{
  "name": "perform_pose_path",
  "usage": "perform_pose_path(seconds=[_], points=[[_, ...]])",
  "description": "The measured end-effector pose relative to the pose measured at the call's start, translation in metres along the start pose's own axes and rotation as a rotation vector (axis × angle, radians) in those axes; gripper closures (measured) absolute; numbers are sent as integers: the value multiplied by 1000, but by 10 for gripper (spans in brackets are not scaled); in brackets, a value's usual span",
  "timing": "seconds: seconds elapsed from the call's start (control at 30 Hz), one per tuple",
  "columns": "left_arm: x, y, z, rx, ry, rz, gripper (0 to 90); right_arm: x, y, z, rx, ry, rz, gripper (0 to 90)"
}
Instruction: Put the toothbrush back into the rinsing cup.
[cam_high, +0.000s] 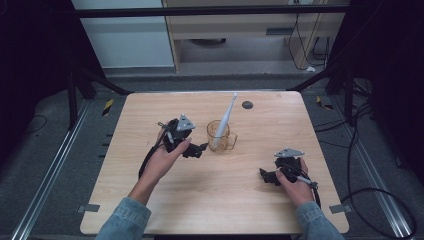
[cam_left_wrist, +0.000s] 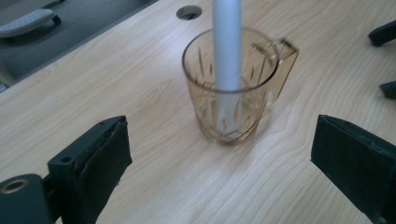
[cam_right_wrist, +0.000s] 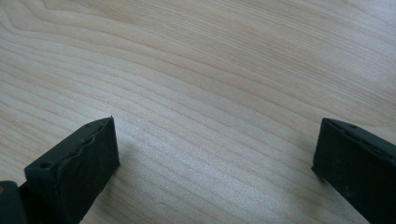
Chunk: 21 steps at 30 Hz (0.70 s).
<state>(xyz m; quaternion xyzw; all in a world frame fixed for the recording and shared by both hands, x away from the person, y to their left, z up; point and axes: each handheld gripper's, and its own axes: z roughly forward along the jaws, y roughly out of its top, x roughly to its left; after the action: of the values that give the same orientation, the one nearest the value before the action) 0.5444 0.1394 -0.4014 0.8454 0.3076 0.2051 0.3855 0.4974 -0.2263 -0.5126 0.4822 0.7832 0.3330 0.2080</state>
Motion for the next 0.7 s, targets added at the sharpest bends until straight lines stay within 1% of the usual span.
perform_pose_path(seconds=[0.1,0.2,0.3,0.37,0.47,0.6,0.7], points=[[7,-10,-1,9,0,-3,51,0,0,0,0,0,2,4],[16,-23,0,29,35,-16,54,0,0,0,0,0,3,4],[25,-35,1,35,42,-53,54,0,0,0,0,0,1,3],[32,-45,2,54,62,-65,54,0,0,0,0,0,2,4],[43,-57,3,60,66,-107,52,0,0,0,0,0,1,4],[57,-70,1,75,96,-142,52,0,0,0,0,0,3,4],[63,-77,-1,87,109,-156,52,0,0,0,0,1,3,4]])
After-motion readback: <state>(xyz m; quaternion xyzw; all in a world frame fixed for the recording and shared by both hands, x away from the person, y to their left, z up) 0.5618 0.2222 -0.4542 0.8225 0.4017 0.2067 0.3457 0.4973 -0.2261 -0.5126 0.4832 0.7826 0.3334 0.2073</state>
